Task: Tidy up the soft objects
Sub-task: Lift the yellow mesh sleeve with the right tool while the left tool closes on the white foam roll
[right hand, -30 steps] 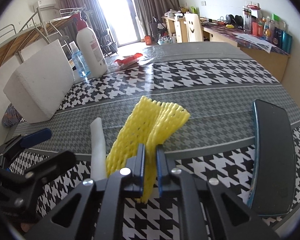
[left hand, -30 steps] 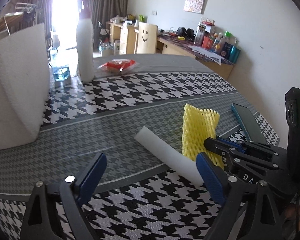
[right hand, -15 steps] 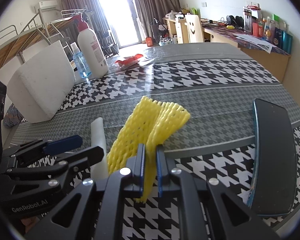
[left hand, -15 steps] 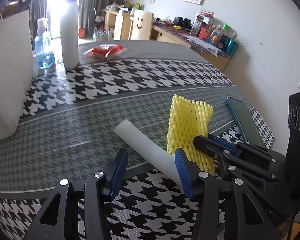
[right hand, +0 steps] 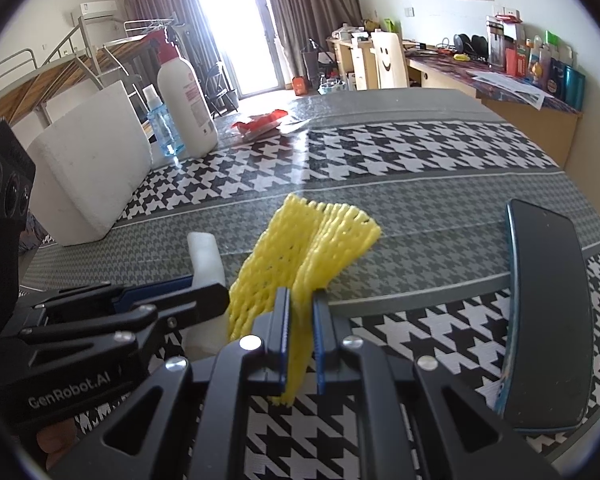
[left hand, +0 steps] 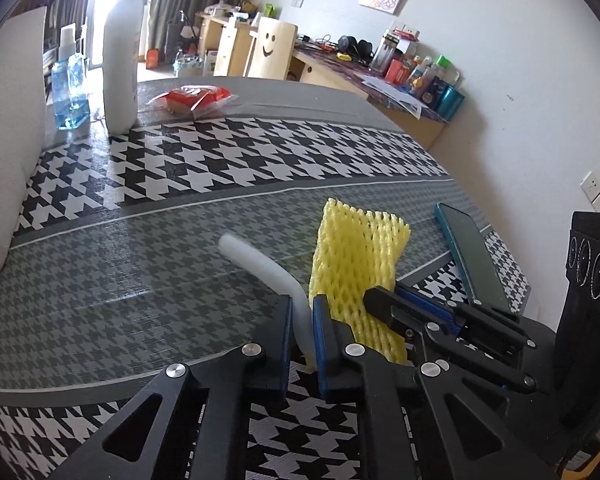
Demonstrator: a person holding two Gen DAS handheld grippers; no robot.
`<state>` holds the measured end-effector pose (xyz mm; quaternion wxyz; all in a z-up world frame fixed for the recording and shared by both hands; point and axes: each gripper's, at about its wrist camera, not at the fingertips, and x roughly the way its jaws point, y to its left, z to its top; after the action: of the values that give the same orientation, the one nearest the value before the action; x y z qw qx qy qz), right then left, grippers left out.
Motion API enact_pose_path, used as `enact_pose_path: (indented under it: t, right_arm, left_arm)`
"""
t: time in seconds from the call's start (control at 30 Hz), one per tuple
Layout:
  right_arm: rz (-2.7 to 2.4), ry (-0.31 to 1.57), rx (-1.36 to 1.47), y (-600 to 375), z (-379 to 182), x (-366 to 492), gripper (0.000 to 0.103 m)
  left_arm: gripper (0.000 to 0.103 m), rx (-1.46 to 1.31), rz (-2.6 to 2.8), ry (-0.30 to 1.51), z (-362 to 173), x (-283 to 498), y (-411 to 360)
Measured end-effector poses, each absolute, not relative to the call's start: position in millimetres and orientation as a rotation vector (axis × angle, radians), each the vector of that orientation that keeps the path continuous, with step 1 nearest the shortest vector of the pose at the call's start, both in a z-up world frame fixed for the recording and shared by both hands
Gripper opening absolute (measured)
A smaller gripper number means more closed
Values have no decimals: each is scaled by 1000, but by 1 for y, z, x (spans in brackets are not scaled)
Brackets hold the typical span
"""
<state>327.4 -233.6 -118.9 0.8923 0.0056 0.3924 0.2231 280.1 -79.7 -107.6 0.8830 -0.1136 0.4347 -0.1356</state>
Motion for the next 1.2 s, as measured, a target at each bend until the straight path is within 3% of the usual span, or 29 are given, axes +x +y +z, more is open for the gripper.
enact_pose_path:
  t: [1.2]
  right_arm:
    - [532, 655, 0, -211, -59, 273, 12]
  left_arm:
    - [9, -19, -145, 619, -34, 191, -32]
